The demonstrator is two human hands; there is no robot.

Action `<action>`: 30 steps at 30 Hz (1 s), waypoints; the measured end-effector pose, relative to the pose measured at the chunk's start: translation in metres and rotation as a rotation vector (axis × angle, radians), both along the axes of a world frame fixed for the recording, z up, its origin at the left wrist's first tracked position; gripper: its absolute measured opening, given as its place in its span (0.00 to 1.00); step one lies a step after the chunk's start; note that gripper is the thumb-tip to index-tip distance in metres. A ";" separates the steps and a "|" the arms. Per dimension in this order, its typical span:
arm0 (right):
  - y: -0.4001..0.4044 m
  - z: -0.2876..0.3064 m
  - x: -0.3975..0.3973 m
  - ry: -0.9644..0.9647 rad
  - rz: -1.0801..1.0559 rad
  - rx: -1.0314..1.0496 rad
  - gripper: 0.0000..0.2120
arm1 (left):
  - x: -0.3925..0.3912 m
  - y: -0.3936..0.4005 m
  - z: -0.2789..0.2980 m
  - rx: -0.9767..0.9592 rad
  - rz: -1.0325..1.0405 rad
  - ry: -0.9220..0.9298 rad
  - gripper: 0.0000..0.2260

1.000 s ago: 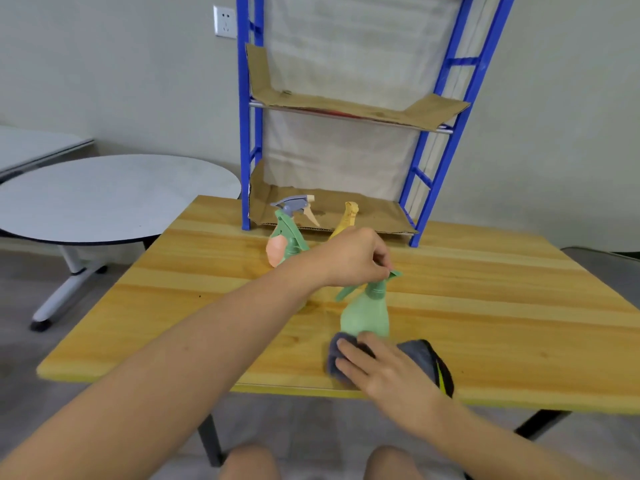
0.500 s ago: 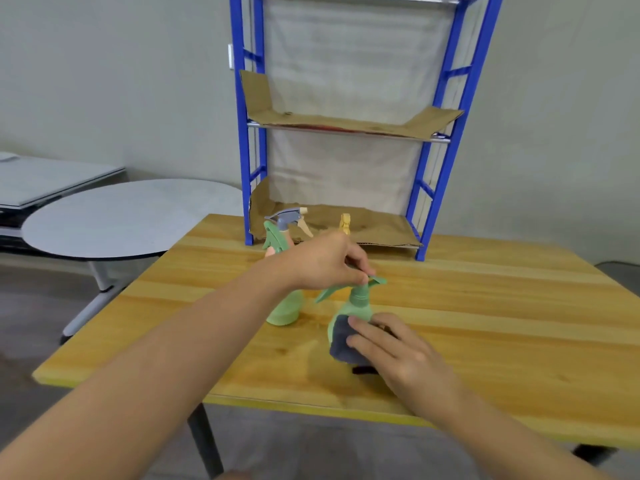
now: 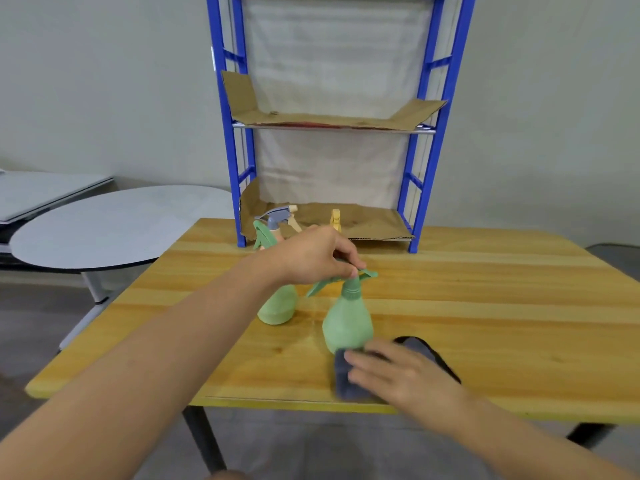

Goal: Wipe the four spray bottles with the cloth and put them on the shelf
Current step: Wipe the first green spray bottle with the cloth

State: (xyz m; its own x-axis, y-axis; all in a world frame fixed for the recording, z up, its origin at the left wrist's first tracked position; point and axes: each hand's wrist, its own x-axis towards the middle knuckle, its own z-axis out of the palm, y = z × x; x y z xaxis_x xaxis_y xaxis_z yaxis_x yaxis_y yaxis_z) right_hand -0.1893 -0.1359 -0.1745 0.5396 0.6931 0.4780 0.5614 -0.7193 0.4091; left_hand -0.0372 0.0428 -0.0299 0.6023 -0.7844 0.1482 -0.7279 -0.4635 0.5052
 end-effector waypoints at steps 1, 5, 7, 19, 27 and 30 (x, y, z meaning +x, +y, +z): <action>-0.001 -0.004 -0.003 0.024 -0.005 -0.048 0.10 | 0.000 0.000 0.000 0.003 0.002 -0.003 0.07; -0.010 0.009 0.004 -0.015 -0.116 0.238 0.15 | 0.001 0.001 -0.002 -0.010 -0.002 -0.008 0.07; -0.012 0.010 0.003 -0.048 -0.162 0.306 0.16 | 0.000 0.001 -0.002 -0.008 -0.005 -0.007 0.07; -0.013 -0.011 -0.027 0.092 -0.302 0.257 0.22 | -0.002 0.001 -0.001 -0.010 0.007 0.002 0.07; -0.013 -0.018 -0.023 0.038 -0.423 0.181 0.19 | -0.006 0.001 0.000 -0.005 0.023 0.002 0.07; -0.010 -0.017 -0.021 0.007 -0.397 0.188 0.17 | -0.007 0.002 0.001 -0.005 0.029 0.009 0.07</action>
